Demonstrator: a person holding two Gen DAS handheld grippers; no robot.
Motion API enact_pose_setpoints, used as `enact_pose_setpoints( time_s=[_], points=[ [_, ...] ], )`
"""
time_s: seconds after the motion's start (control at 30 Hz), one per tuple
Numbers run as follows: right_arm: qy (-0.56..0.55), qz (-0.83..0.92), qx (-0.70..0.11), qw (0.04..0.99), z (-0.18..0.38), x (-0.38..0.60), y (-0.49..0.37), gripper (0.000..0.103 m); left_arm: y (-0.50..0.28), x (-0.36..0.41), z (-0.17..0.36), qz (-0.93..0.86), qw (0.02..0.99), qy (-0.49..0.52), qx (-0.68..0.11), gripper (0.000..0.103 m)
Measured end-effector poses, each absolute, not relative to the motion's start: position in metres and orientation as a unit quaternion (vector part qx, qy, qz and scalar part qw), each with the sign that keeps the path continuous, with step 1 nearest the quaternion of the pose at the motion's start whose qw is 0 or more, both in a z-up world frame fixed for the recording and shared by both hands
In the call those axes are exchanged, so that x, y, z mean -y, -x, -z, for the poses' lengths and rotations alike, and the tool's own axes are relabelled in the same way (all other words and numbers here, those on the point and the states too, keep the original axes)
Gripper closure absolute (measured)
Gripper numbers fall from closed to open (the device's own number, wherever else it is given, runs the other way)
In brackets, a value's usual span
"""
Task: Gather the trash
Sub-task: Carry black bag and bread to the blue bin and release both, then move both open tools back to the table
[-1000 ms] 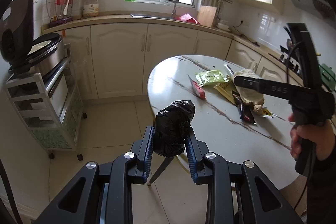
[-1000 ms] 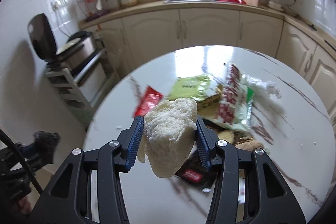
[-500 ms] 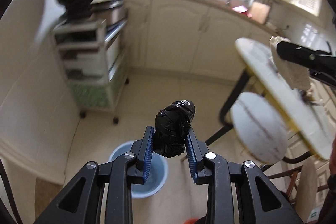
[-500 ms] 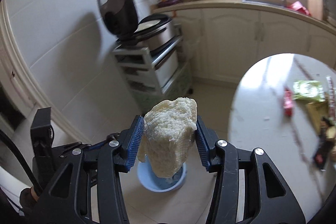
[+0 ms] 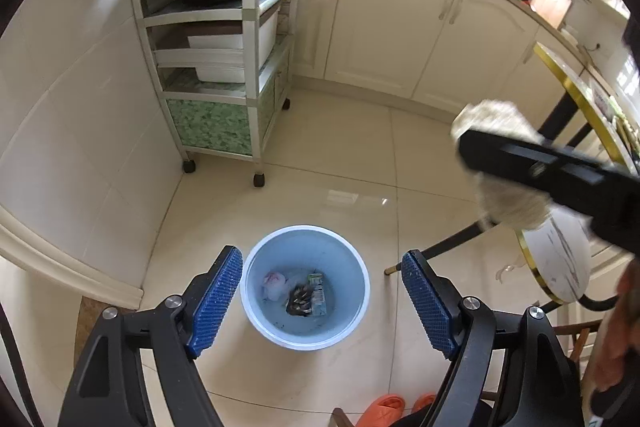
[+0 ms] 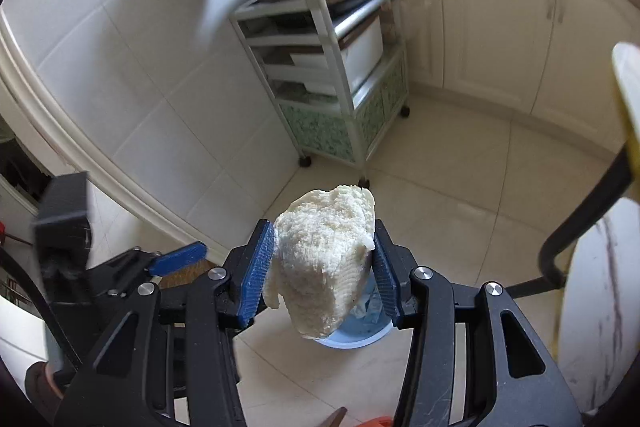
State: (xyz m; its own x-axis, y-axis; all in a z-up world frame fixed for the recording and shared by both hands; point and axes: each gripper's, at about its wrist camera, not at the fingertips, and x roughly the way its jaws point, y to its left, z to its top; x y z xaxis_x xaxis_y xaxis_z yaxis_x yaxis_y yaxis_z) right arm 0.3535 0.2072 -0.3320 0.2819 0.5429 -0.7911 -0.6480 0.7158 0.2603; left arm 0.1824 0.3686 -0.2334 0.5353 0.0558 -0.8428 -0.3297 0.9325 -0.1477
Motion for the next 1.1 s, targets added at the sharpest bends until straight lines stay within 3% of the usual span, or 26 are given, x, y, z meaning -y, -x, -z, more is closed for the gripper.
enact_pose_setpoints(
  time_s=[0.3,0.33,0.37,0.4,0.7,0.87,0.93,1.1],
  points=[
    [0.034,-0.394,-0.486,0.779,0.352,-0.226,-0.360,0.052,-0.185,-0.347,0.226,-0.127,0.868,0.144,-0.457,0.025],
    [0.033,-0.391,-0.488,0.780,0.352,-0.228,-0.360,0.047,-0.184,-0.347,0.223,-0.128,0.869,0.143,-0.455,0.025],
    [0.034,-0.389,-0.485,0.782,0.349,-0.227,-0.359,0.036,-0.178,-0.343,0.222,-0.130,0.870,0.142,-0.454,0.025],
    [0.034,-0.389,-0.477,0.787,0.344,-0.225,-0.357,0.033,-0.177,-0.341,0.218,-0.132,0.871,0.141,-0.452,0.025],
    [0.047,-0.355,-0.386,0.850,0.258,-0.169,-0.337,0.023,-0.158,-0.293,0.165,-0.114,0.902,0.115,-0.401,0.024],
    [0.037,-0.311,-0.322,0.893,0.201,-0.102,-0.322,0.018,-0.155,-0.240,0.122,-0.082,0.927,0.088,-0.355,0.019],
    [0.032,-0.280,-0.303,0.910,0.181,-0.066,-0.318,0.010,-0.158,-0.212,0.109,-0.060,0.935,0.072,-0.341,0.018],
    [0.013,-0.209,-0.273,0.939,0.151,0.027,-0.313,0.008,-0.172,-0.134,0.092,-0.001,0.944,0.035,-0.328,0.017]
  ],
)
